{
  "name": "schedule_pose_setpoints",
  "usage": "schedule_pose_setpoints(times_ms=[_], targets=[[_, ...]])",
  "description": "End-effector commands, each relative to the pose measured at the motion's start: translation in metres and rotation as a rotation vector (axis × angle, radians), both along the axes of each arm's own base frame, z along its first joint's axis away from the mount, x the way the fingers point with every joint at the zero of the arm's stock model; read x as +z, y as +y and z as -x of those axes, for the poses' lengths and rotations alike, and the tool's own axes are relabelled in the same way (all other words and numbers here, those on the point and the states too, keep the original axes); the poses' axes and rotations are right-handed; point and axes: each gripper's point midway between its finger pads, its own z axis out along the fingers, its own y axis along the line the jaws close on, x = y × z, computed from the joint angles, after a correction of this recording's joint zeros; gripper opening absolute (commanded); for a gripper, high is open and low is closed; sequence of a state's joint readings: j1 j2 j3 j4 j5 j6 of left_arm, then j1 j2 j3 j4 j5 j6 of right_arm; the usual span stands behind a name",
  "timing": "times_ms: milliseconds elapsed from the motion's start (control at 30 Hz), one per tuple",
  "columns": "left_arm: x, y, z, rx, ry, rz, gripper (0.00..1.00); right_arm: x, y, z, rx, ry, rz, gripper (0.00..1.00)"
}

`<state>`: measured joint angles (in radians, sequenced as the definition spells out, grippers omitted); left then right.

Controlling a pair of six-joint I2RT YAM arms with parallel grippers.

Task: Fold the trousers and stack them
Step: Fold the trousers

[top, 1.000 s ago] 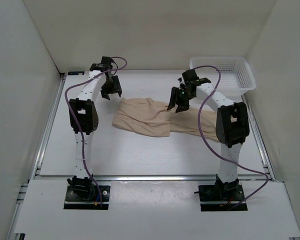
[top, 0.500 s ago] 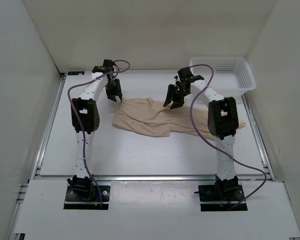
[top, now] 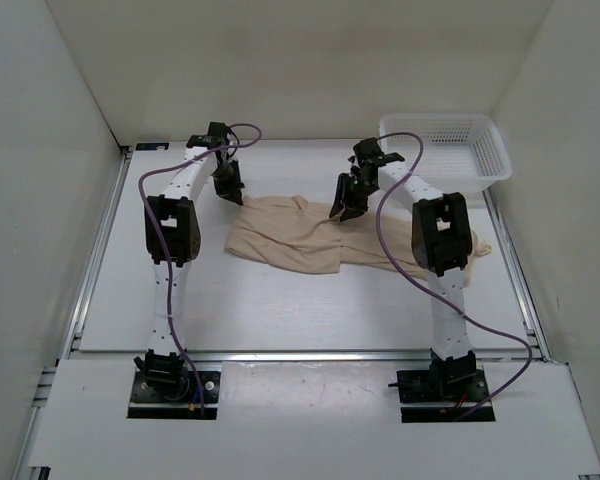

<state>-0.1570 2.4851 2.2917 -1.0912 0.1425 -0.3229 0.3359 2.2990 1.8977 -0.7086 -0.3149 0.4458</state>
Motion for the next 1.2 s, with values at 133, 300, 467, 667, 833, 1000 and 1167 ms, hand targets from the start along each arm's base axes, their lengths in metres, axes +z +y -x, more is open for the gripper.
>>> schedule_pose_setpoints(times_ms=[133,300,467,667,833,1000,1167], targets=[[0.040,-0.005,-0.016,0.006,-0.106,0.041,0.11,-0.001,-0.001,-0.016,-0.029,-0.021,0.027,0.26],[0.071,-0.001,-0.018,0.014,-0.168,0.030,0.11,0.013,-0.003,-0.027,-0.054,-0.073,0.042,0.00],[0.087,0.007,-0.024,0.032,-0.215,0.018,0.11,0.032,-0.016,-0.033,-0.112,-0.144,0.091,0.00],[0.087,0.003,-0.025,0.024,-0.214,0.035,0.11,0.030,-0.010,-0.031,-0.084,-0.123,0.068,0.10],[0.079,0.001,-0.025,0.020,-0.202,0.043,0.11,0.017,0.001,-0.023,-0.051,-0.073,0.038,0.46],[0.079,0.001,-0.025,0.020,-0.202,0.043,0.11,0.012,0.009,-0.019,-0.028,-0.047,-0.005,0.47],[0.083,0.001,-0.026,0.020,-0.211,0.044,0.11,0.013,0.020,-0.017,-0.013,-0.039,-0.041,0.41]])
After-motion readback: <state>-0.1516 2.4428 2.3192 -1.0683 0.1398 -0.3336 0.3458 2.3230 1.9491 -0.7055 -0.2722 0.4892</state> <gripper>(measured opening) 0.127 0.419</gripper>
